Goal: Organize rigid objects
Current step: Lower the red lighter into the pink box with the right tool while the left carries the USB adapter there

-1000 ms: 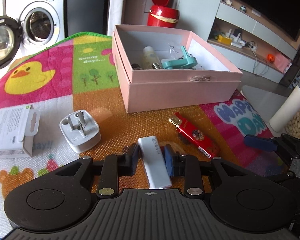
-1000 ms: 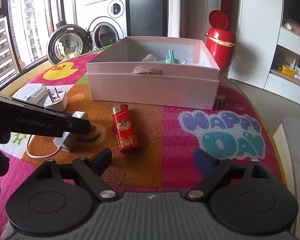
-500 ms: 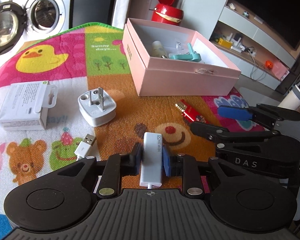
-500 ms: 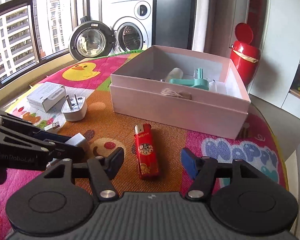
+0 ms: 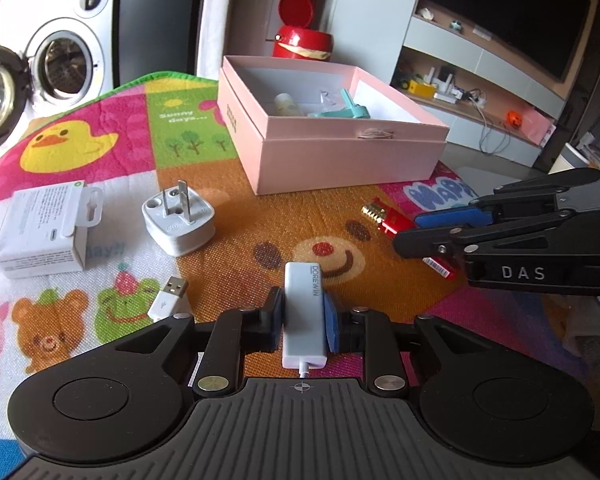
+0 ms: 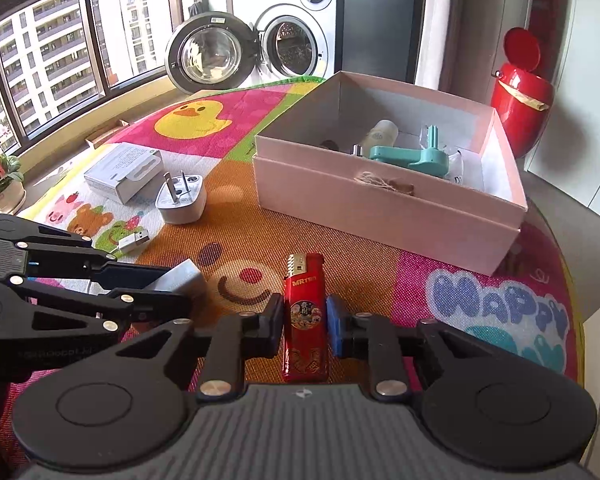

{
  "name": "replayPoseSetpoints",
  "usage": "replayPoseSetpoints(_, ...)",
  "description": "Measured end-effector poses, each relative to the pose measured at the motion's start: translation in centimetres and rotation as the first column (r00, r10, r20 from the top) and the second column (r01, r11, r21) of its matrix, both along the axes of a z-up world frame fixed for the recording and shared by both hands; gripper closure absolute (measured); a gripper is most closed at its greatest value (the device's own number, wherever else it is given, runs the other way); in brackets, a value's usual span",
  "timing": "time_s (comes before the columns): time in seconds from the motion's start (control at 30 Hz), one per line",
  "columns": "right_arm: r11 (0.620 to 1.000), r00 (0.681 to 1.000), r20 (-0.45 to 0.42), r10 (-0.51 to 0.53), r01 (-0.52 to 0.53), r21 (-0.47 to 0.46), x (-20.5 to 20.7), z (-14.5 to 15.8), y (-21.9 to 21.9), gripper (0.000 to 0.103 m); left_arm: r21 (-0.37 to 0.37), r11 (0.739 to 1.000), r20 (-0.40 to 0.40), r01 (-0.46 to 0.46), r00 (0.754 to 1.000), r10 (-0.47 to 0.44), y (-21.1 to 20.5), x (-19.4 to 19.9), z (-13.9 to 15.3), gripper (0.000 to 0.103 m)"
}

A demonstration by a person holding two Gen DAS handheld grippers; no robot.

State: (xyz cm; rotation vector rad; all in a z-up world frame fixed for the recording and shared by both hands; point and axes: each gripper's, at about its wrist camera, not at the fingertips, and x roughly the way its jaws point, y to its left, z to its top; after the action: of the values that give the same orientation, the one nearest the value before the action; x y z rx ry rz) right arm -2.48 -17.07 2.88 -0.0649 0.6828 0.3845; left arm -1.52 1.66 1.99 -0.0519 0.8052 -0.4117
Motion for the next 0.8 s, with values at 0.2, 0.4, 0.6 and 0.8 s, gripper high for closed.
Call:
replayPoseSetpoints(0.2,0.996,0.986,0.158,-0.05,0.038,0.08,-4.3,6.3,-3.9,0.081,-0.108,0.993,0.088,0.051,0.995,-0.042,0.4,-0.4,3.6,0.079)
replayPoseSetpoints(0.4,0.986,0.918,0.371,-0.139,0.093,0.139,-5.8,13.8,-7.1,0.081,-0.113,0.991,0.327,0.071,0.945,-0.031,0.5,3.7,13.4,0.079)
replayPoseSetpoints(0.6,0.97,0.871,0.435,-0.229,0.167,0.175,-2.8,17.0,-8.9,0.081,-0.239,0.97,0.363,0.047,0.931,0.045,0.2,11.7,18.5,0.079)
replayPoseSetpoints(0.8,0.957,0.901,0.34,-0.269,0.211,0.2,2.6,15.2,-9.9,0.081,-0.244,0.97,0.219,-0.006,0.974,0.061,-2.4,19.1,14.4,0.079)
